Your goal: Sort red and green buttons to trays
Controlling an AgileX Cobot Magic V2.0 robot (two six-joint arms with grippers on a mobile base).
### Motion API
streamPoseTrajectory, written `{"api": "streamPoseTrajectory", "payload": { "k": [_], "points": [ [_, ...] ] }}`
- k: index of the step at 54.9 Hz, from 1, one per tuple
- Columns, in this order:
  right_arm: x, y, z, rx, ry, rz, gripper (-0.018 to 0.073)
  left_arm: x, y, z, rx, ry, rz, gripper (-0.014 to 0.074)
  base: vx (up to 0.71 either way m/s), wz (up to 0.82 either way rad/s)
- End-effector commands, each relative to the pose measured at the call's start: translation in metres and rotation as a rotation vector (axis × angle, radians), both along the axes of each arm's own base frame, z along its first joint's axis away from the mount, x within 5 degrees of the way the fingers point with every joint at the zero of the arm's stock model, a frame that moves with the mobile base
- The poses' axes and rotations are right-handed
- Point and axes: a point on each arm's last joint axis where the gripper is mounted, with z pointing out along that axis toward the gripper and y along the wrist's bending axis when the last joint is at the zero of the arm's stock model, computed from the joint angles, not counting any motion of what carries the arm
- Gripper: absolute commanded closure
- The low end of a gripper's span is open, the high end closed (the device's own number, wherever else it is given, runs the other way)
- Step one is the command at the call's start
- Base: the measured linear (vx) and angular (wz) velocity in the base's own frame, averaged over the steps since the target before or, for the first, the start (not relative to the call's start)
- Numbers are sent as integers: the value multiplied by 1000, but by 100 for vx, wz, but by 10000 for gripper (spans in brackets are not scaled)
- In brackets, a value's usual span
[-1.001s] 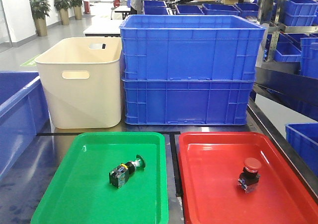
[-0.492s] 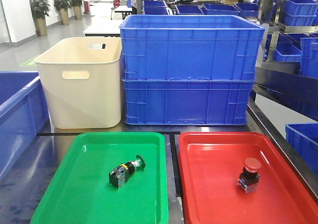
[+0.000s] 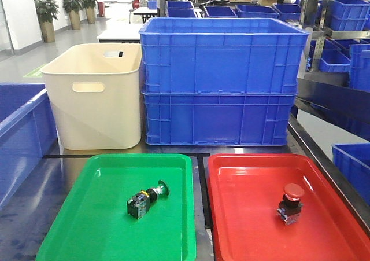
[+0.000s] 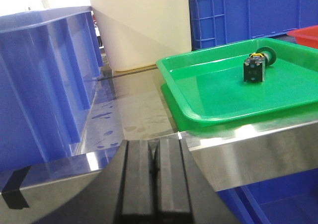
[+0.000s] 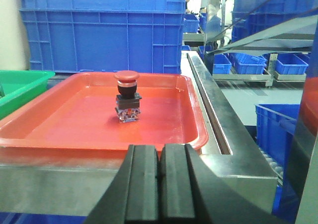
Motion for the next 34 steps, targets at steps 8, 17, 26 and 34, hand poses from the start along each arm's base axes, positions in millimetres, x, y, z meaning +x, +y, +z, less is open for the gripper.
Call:
{"api": "streamPoseTrajectory", "payload": {
  "k": [8, 17, 26, 34],
  "points": [
    [0, 0, 2, -12, -64, -7, 568, -2, 0, 17, -28, -113, -4, 595, 0, 0],
    [0, -1, 3, -12, -71, -8, 568, -2, 0, 17, -28, -113, -4, 595, 0, 0],
    [0, -1, 3, -12, -71, -8, 568, -2, 0, 17, -28, -113, -4, 595, 0, 0],
    [0, -1, 3, -12, -71, -8, 568, -2, 0, 17, -28, -113, -4, 595, 0, 0]
  ]
}}
